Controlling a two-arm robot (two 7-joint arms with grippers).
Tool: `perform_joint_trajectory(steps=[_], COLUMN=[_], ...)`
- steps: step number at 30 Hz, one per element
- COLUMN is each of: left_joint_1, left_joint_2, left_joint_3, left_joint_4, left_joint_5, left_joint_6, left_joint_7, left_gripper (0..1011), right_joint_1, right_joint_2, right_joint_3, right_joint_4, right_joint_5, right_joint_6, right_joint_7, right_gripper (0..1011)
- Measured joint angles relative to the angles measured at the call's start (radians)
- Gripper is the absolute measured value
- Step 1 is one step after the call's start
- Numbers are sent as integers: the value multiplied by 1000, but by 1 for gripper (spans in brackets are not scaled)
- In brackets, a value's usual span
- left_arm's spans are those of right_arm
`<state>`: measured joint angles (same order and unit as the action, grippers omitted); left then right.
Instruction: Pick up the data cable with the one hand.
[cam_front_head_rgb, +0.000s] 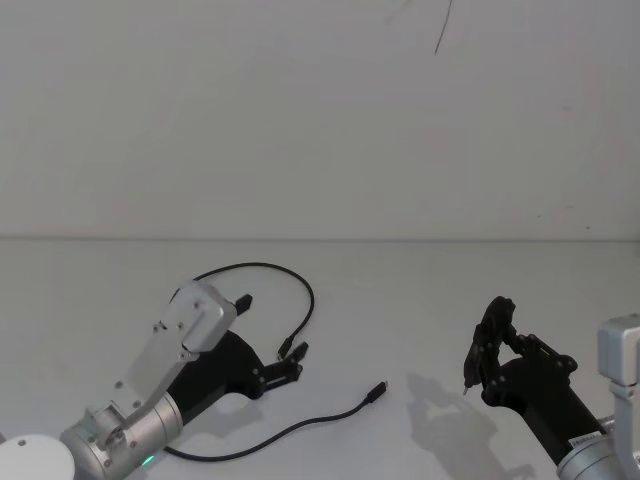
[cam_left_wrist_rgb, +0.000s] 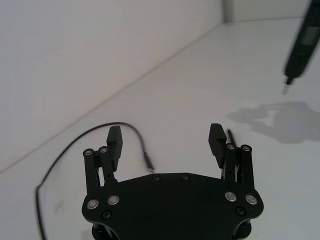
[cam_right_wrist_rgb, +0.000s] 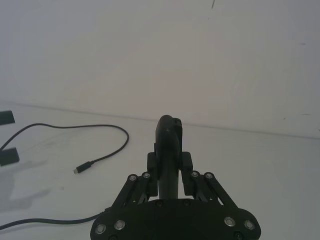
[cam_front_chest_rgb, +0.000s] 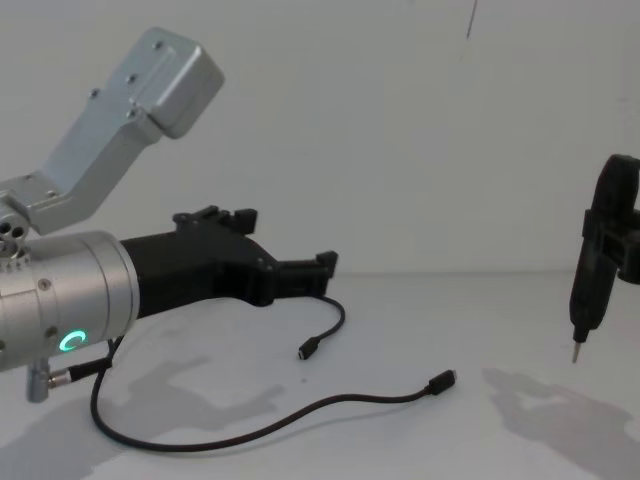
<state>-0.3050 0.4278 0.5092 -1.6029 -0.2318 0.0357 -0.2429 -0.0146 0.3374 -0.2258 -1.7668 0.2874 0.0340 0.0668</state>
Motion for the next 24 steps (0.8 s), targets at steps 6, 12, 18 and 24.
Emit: perform_joint_trajectory(steps=[6, 12, 18, 24], left_joint_1=[-16, -37, -59, -78], left_joint_2=[20, 46, 70, 88], left_joint_3=[15, 34, 55, 72], left_joint_4=[-3, -4, 13, 43], left_joint_5=[-18, -44, -70, -83], left_joint_6=[18, 51, 91, 117], left_joint_7=[-81, -177, -266, -320], left_gripper=[1001, 1001, 1001, 1001], right_joint_1=[0, 0, 0, 0], right_joint_2=[0, 0, 0, 0], right_joint_3=[0, 0, 0, 0], right_joint_4=[0, 0, 0, 0], right_joint_5=[0, 0, 0, 0], right_joint_6=[0, 0, 0, 0], right_joint_7=[0, 0, 0, 0], right_gripper=[269, 269, 269, 269])
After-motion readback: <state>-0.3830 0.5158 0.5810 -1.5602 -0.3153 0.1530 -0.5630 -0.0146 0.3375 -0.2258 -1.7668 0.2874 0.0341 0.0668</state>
